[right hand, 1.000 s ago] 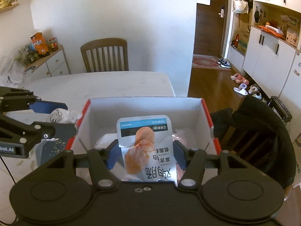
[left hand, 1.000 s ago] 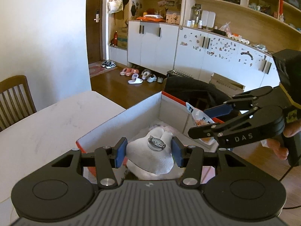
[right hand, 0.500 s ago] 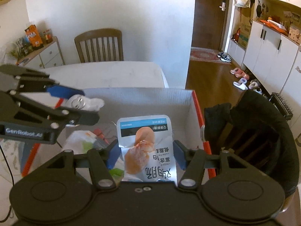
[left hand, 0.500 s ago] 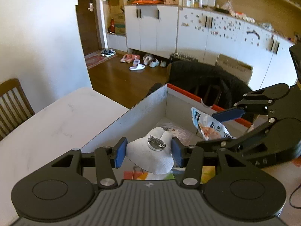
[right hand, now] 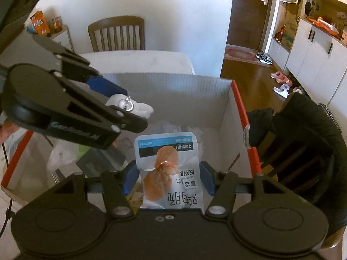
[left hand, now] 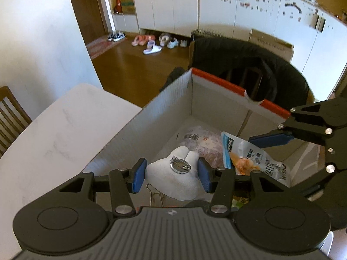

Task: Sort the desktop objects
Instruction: 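Open both tools to drop the plush toy and snack packet into the box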

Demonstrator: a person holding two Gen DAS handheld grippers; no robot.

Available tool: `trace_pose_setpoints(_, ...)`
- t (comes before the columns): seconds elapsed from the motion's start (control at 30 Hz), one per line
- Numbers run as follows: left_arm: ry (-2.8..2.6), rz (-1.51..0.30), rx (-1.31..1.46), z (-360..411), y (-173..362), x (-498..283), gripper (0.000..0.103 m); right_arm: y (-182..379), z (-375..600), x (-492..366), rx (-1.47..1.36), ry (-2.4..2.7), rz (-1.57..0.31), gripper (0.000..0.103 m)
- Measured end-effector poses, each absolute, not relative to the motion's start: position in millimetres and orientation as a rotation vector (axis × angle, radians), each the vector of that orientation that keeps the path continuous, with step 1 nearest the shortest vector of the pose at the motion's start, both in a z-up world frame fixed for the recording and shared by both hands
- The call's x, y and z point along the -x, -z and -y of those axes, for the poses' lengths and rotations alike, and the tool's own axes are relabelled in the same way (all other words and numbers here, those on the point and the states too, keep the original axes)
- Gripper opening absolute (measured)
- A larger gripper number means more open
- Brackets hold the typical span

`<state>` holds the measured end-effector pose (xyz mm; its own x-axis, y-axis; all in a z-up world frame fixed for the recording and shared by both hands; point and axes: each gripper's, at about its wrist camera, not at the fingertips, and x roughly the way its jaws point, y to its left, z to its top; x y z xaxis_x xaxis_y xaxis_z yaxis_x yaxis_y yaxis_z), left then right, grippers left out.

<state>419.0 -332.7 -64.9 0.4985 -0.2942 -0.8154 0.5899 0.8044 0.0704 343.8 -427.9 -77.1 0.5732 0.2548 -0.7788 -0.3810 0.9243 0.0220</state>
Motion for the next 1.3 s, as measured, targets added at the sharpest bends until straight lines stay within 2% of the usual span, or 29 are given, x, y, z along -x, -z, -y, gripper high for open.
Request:
trace_pose_setpoints(0.6,0.565,-0.993,-0.415,338,89,-433,0.052,91,431,-350,0.157,-0.406,-0.937,0.062)
trace_pose_setpoints(0.67,0.564,-0.992,-0.422,338,91,-433,0.055,90,430,-351,0.151,-0.405,-0.939,0.063)
trace_pose_setpoints(0.8,0.567,-0.995,-0.396,338,92,-432,0.069,90,432,-351,0.151,-0.408,-0.938,0.064)
trace_pose_setpoints(1.0,0.562,-0.991,-0.354,327,90,-430,0.070,84,433,-350,0.142,-0.408,-0.925,0.066)
trace_pose_setpoints(1.17,0.569,-0.967,-0.319,316,80,-424,0.075,74,433,-344,0.148,-0.412,-0.892,0.078)
trace_pose_setpoints(1.3,0.570,-0.930,-0.286,307,69,-416,0.075,66,434,-340,0.153,-0.417,-0.878,0.078)
